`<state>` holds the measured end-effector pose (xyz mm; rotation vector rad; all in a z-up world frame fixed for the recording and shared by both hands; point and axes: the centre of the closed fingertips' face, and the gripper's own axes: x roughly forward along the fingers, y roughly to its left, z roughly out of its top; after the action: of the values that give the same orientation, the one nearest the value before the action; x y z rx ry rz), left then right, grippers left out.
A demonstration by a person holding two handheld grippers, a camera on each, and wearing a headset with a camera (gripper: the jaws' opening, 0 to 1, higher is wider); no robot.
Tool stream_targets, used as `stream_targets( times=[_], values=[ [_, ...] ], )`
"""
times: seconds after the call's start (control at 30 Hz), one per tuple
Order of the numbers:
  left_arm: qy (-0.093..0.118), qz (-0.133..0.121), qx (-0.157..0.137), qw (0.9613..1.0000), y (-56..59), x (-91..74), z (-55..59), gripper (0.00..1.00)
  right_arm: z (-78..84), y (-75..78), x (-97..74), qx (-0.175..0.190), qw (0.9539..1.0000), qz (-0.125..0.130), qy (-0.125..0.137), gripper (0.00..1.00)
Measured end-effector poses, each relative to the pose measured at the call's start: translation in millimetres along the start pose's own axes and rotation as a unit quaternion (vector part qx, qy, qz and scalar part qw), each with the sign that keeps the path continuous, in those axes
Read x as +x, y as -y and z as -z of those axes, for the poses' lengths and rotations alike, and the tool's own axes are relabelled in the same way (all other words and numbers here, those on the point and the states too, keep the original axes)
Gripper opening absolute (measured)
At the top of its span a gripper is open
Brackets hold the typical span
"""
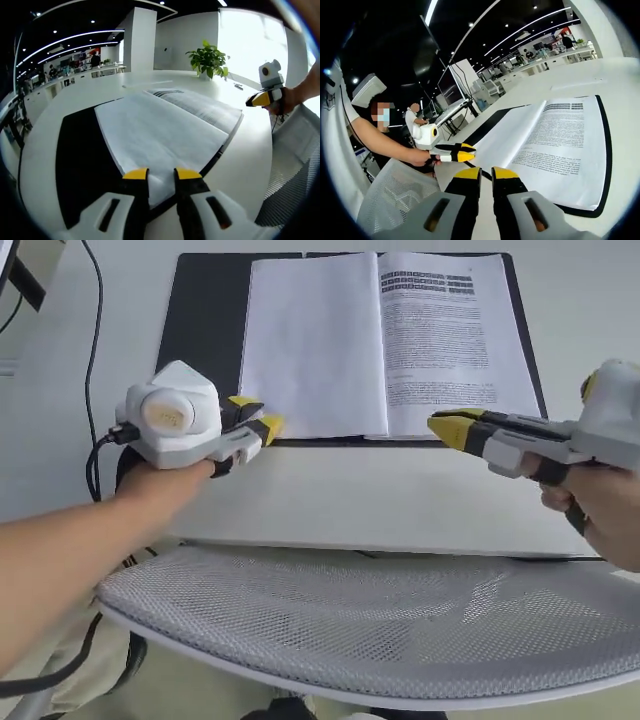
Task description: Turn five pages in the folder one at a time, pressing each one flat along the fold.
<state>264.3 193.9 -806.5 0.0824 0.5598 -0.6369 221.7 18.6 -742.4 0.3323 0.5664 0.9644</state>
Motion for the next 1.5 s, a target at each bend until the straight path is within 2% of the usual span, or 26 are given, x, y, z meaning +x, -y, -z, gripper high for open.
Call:
stream_targets(
  times=[0.13, 0.27, 0.37, 0.43, 0.6, 0.7, 0.77, 0.97, 1.13, 1.27, 1.5],
  values=[
    [-0.006, 0.003, -0.003, 1.0, 2.7, -5.2, -1.4, 0.23, -7.1, 3.6, -9.3, -0.002, 0.9999, 0.017, 0.002, 0.11],
    [-0.007, 0.006, -0.001, 1.0, 5.7, -14.9, -2.5, 0.26, -15.9, 7.7, -23.0, -0.004, 0.9993, 0.035, 0.016, 0.12],
    [-0.001, 0.01, -0.001, 0.9999, 7.6, -22.7, -7.0, 0.28, -17.5, 19.3, -36.7, -0.009, 0.9983, 0.053, 0.025, 0.15],
    [0.004, 0.01, -0.001, 0.9999, 8.3, -29.5, -11.5, 0.29, -18.4, 19.5, -41.7, -0.003, 0.9981, 0.056, 0.027, 0.16],
    [0.023, 0.011, -0.012, 0.9996, 8.7, -49.1, -24.5, 0.31, -20.0, 23.1, -60.7, -0.011, 0.996, 0.086, 0.022, 0.24],
    [0.031, 0.008, -0.02, 0.9993, 7.8, -62.6, -30.3, 0.3, -21.4, 19.9, -72.0, -0.015, 0.9952, 0.096, 0.017, 0.27],
    [0.037, 0.001, -0.025, 0.999, 6.9, -72.6, -33.0, 0.31, -24.8, 17.7, -78.0, -0.013, 0.9945, 0.101, 0.023, 0.3],
    [0.048, -0.005, -0.04, 0.998, 11.7, -100.6, -35.6, 0.31, -36.9, 11.5, -97.4, -0.018, 0.9913, 0.122, 0.047, 0.31],
    [0.055, -0.012, -0.059, 0.9966, 17.5, -120.3, -38.5, 0.32, -36.9, 6.4, -109.3, -0.017, 0.9894, 0.135, 0.049, 0.34],
    [0.064, -0.013, -0.072, 0.9953, 22.0, -133.4, -42.1, 0.32, -31.1, 4.9, -119.6, -0.018, 0.9878, 0.149, 0.039, 0.35],
    [0.065, -0.014, -0.084, 0.9942, 26.1, -153.2, -47.2, 0.32, -31.3, -0.4, -134.7, 0.002, 0.9852, 0.16, 0.062, 0.38]
  ],
)
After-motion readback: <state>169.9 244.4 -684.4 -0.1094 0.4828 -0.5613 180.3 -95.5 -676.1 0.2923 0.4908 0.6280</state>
